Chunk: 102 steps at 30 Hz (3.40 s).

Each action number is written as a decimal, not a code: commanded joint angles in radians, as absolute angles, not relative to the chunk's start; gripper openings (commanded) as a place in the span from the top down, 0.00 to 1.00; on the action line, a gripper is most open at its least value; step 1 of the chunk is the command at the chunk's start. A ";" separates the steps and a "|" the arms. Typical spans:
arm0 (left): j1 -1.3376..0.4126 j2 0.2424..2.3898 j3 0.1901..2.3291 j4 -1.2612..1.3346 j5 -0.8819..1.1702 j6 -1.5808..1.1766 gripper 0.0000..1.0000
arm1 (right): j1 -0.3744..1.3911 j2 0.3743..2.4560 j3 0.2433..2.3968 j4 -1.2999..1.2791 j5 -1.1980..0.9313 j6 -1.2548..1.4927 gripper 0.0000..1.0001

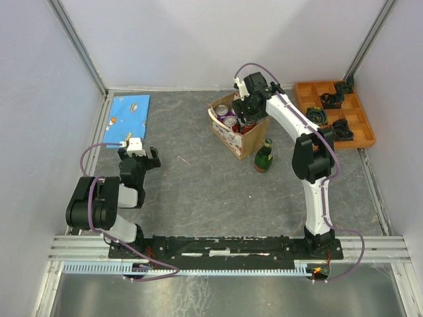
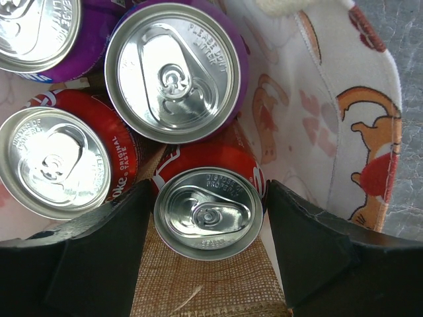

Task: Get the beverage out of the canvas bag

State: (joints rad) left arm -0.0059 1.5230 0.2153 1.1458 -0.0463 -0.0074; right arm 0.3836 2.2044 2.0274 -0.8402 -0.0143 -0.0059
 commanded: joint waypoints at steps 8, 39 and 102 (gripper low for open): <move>-0.003 1.521 0.236 1.177 -0.043 -0.016 0.01 | 0.413 2.266 2.042 -0.865 0.083 -0.044 0.25; -0.003 1.521 0.236 1.177 -0.043 -0.017 0.01 | 0.424 2.062 2.027 -0.758 0.147 -0.060 1.00; -0.002 1.521 0.236 1.177 -0.043 -0.017 0.01 | 0.766 1.724 1.376 -0.654 0.182 0.073 1.00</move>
